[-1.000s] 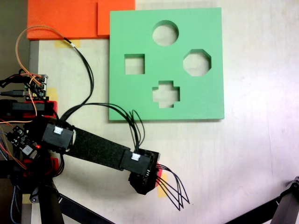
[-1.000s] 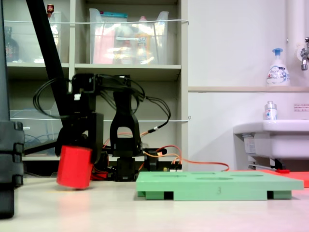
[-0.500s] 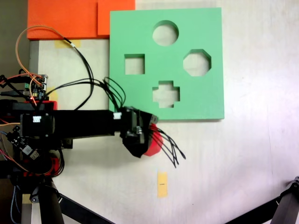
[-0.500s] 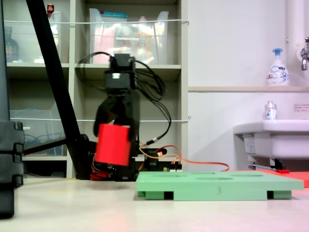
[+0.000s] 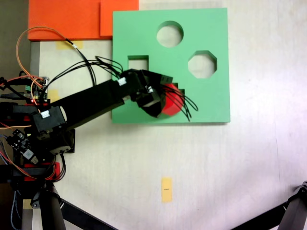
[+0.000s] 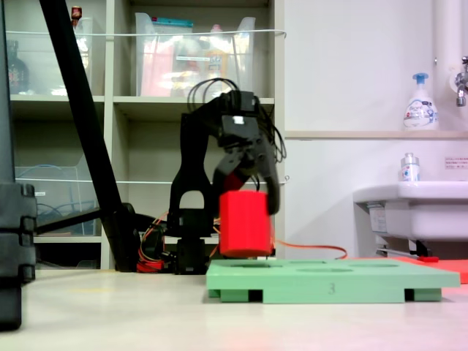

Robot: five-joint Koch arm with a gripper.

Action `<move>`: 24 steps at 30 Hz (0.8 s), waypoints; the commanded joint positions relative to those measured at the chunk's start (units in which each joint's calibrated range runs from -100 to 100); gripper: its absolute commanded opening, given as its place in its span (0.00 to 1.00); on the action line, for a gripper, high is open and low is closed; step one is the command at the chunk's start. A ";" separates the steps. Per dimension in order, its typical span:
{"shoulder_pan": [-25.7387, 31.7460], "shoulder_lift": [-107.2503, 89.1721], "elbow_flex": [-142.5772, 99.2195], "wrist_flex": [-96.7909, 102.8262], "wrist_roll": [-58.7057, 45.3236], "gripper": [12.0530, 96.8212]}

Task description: Put the octagonal pillar block into the corresponding hole

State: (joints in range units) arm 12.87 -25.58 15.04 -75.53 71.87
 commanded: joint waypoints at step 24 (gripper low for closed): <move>4.05 37.17 39.79 6.82 3.27 0.36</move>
State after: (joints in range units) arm 16.43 12.18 49.83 -73.47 74.55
